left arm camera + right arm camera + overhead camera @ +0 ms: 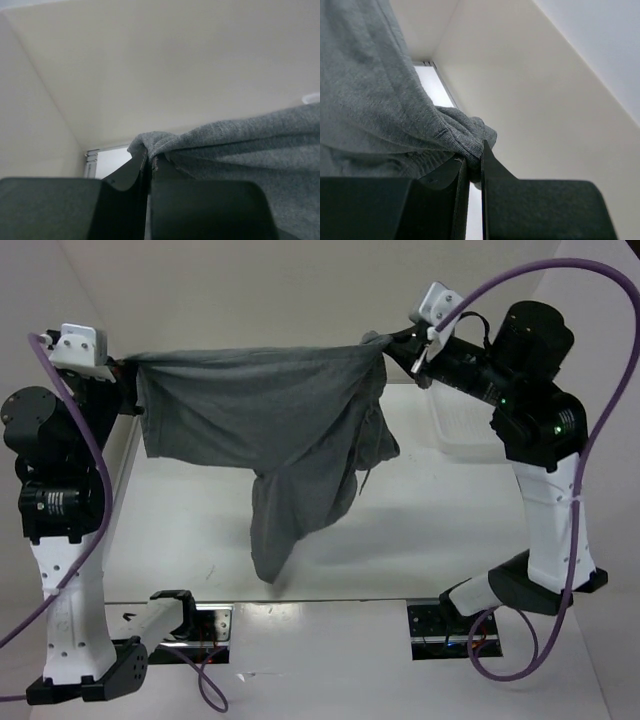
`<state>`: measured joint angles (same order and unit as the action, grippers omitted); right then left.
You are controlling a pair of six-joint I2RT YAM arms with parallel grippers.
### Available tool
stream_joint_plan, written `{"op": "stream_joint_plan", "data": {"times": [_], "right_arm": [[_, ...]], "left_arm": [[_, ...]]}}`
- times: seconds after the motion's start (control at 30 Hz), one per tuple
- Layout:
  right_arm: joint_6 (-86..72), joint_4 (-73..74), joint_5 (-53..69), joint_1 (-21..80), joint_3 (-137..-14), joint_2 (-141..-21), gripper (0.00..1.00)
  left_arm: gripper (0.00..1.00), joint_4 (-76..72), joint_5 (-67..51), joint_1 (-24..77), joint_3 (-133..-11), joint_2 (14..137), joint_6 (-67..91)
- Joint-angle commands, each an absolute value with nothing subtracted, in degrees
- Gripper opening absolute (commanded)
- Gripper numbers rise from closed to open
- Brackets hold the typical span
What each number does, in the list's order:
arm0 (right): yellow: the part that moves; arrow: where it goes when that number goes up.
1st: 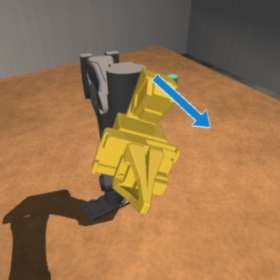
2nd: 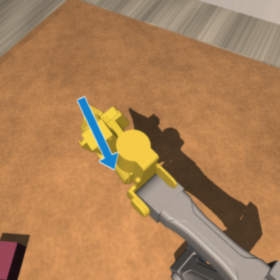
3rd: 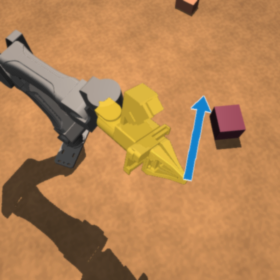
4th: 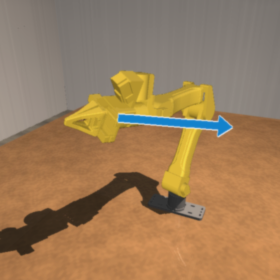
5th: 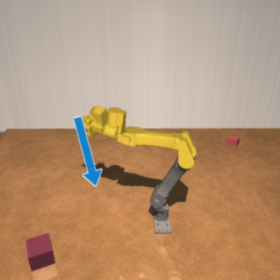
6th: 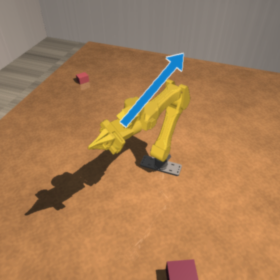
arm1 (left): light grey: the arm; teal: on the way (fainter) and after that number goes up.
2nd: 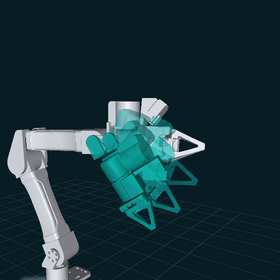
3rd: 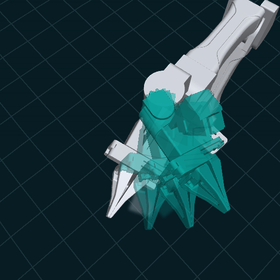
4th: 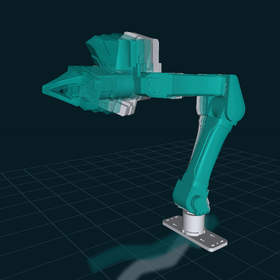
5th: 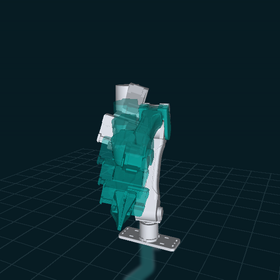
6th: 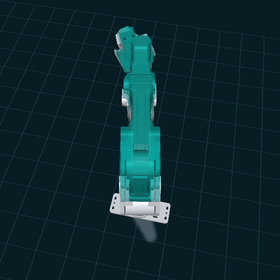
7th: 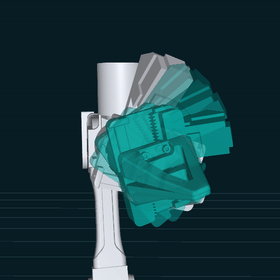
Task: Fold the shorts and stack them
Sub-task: Flatten the shorts out
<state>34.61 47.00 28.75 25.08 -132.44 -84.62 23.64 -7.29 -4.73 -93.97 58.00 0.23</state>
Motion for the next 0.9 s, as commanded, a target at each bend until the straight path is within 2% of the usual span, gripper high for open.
{"op": "stream_joint_plan", "data": {"times": [0.0,0.13,0.33,0.43,0.53,0.57,0.63,0.73,0.77,0.83,0.87], "right_arm": [[29.3,43.2,28.0,24.4,-128.1,-82.7,0.00],[28.6,41.0,23.6,24.4,-118.8,-82.7,0.00],[25.2,34.3,17.8,23.0,-103.6,-89.4,0.00],[22.0,31.7,17.1,21.1,-102.2,-98.0,0.00],[19.0,29.0,14.3,18.3,-106.5,-108.8,0.01],[18.5,28.1,13.2,17.7,-108.1,-111.8,0.06],[17.9,27.3,9.1,17.1,-111.5,-119.2,0.09],[15.2,25.4,6.1,17.1,-118.5,-124.2,0.42],[14.0,25.4,4.8,17.1,-119.3,-126.1,0.71],[13.4,24.9,4.2,17.1,-120.6,-126.7,0.89],[13.4,24.9,3.7,17.6,-120.6,-126.7,0.96]], "left_arm": [[0.00,24.0,-12.4,-5.2,-91.6,62.7,0.0],[0.00,24.0,-18.4,-5.2,-89.9,66.7,0.0],[0.00,22.3,-14.6,1.7,-81.9,74.5,0.0],[0.00,19.4,-11.6,5.1,-76.4,79.3,0.0],[0.00,15.3,-8.6,5.1,-74.3,85.0,0.0],[0.00,14.2,-7.4,5.1,-73.7,88.0,0.0],[0.00,12.9,-4.8,5.1,-75.4,91.4,0.0],[0.00,14.2,-3.2,4.6,-80.4,98.9,0.0],[0.01,14.9,-2.6,4.6,-84.5,102.4,0.0],[0.17,15.7,-1.7,3.3,-88.1,105.5,0.0],[0.31,15.7,-0.8,3.3,-89.9,105.6,0.0]]}}
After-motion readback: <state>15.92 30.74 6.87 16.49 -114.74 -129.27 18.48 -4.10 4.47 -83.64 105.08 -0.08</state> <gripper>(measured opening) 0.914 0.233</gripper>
